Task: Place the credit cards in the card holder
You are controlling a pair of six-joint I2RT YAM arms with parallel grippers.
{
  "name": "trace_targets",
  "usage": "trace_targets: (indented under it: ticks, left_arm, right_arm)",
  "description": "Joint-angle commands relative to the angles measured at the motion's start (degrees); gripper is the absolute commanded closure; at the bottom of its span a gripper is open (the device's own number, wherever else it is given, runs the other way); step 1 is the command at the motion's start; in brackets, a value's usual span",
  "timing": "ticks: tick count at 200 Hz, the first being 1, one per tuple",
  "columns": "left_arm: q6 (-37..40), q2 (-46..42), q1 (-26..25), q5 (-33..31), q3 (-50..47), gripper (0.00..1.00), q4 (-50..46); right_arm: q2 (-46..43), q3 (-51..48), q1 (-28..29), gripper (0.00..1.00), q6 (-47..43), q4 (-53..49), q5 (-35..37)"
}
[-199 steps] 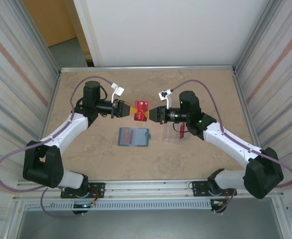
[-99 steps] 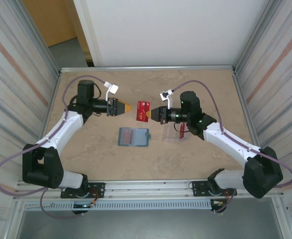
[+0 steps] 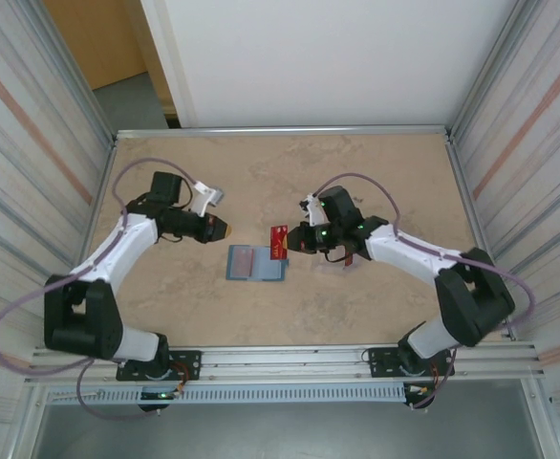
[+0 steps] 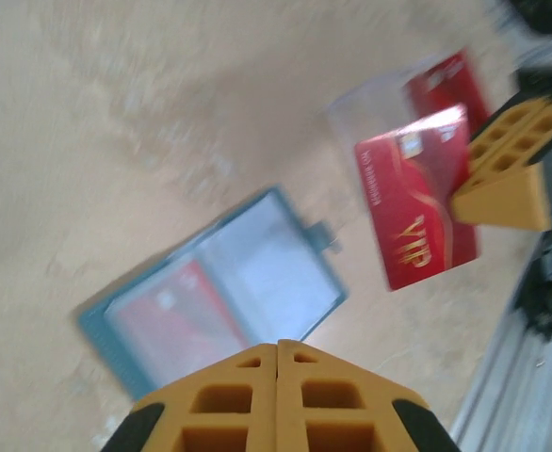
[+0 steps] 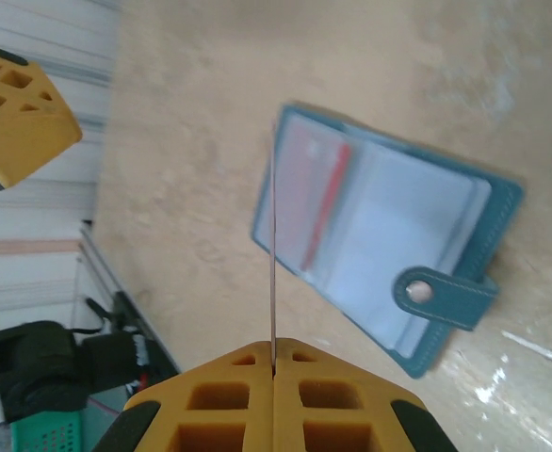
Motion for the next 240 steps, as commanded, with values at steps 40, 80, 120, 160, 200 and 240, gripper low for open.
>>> trace_targets:
  ticks: [40, 80, 120, 160, 200, 240]
  left_arm:
    - [10.11, 9.31, -6.57, -13.69, 3.74, 1.0, -7.15]
    - [11.47, 12.2, -7.12, -16.27, 3.91, 1.0, -6.55]
    - [11.78, 13.87, -7.2, -16.68, 3.13, 1.0, -5.75]
    - [12.38, 16.19, -7.38, -16.43, 3.51, 1.0, -5.85]
    - [12.63, 17.83, -7.62, -17.46, 3.68, 1.0, -5.71]
    - [13.01, 18.58, -7.61, -17.41, 2.52, 1.0, -4.74]
  right_arm:
    - [8.53, 5.69, 2.48, 1.0, 2.8, -2.09, -2.63]
    - [13.49, 7.89, 4.3, 1.0, 3.19, -2.6, -4.73]
    - [17.56, 9.49, 4.94, 1.0, 4.35, -0.8, -6.26]
    - [20.27, 10.56, 5.15, 1.0, 5.09, -0.59, -7.12]
    - [21.64, 10.97, 5.34, 1.0, 5.44, 0.17, -7.6]
    - [22.08, 10.4, 5.26, 1.0, 5.6, 0.28, -7.43]
